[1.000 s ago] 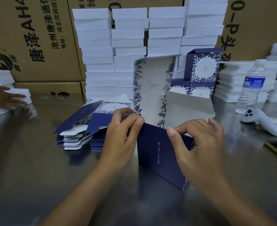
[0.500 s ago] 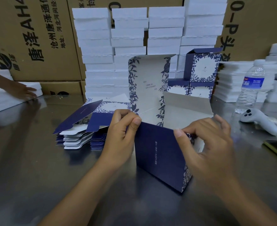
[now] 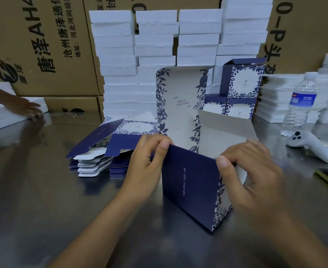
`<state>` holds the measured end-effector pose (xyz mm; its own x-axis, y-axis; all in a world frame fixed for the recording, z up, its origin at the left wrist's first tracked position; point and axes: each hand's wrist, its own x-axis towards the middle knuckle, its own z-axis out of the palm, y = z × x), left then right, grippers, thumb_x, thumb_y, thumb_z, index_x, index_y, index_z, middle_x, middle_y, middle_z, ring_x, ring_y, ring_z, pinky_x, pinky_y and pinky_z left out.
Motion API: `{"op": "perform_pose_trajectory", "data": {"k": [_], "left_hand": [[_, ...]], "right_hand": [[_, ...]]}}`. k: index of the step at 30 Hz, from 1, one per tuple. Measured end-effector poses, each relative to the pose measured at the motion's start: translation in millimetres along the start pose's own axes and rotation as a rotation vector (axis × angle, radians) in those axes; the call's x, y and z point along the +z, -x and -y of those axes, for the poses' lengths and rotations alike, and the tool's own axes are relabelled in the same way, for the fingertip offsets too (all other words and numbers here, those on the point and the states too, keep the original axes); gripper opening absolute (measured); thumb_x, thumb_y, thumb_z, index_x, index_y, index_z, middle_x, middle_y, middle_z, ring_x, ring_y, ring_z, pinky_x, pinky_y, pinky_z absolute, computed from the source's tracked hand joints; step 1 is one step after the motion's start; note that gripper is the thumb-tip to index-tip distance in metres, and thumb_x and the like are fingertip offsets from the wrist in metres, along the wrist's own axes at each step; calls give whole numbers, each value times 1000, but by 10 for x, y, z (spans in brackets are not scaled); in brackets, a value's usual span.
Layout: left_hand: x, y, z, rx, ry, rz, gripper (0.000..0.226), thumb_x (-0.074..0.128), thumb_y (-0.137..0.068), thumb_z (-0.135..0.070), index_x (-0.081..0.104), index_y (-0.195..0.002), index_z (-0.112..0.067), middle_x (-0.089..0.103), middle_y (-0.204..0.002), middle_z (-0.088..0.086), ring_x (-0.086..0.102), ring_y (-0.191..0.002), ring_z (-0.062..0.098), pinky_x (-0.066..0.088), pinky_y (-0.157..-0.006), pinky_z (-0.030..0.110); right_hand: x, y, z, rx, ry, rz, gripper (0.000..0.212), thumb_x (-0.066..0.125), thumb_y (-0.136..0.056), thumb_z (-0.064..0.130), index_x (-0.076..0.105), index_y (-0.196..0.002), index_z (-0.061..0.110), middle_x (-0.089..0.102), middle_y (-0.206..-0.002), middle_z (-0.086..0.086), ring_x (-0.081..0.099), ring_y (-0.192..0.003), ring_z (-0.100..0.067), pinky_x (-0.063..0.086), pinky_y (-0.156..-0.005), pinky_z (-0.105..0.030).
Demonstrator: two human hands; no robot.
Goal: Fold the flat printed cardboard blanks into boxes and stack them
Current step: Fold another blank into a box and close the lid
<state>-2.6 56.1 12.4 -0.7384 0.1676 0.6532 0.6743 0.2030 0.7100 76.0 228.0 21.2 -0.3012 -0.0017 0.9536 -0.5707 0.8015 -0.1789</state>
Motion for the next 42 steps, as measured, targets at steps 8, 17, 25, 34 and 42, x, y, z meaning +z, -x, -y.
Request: {"op": "perform_pose_trajectory", "data": {"k": [8,17,25,34,42], "left_hand": [[88,77,-174,-185,157,32,27,53,-82,-62,53,-103,-44,49,-109,-11,48,-99,-1,37,-88,16],[-8,3,-216,-334,309,-10,26,49,-91,-27,53,-110,-45,53,-125,0,52,-115,9,39,-100,18],[20,56,-225,-350,394,18,47,57,-62,-55,56,-109,-54,52,-133,-6,50,-124,17,34,-110,48],[55,60,-215,-337,409,67,43,55,-68,-47,56,-111,-54,53,-133,-3,52,-121,19,39,-106,41],[66,38,-187,-317,433,73,39,50,-74,-37,57,-109,-52,58,-124,-13,57,-113,13,44,-97,30]], "right_hand": [[45,14,38,-45,-2,28,26,51,-90,22,61,-67,14,58,-70,11,51,-73,-8,37,-86,-40],[-96,-94,-85,328,-76,-267,17,43,-93,33,50,-103,21,52,-96,16,47,-94,7,31,-85,-6],[-91,-173,-7,872,-422,77,19,65,-84,20,49,-74,17,49,-66,4,42,-51,3,33,-49,-6],[-207,-338,-102,1081,-438,286,31,59,-83,15,61,-52,13,58,-45,12,51,-40,3,44,-54,-17],[-372,-575,-209,829,-153,736,47,56,-90,19,46,-45,20,41,-39,9,33,-34,-3,28,-41,-19]]}}
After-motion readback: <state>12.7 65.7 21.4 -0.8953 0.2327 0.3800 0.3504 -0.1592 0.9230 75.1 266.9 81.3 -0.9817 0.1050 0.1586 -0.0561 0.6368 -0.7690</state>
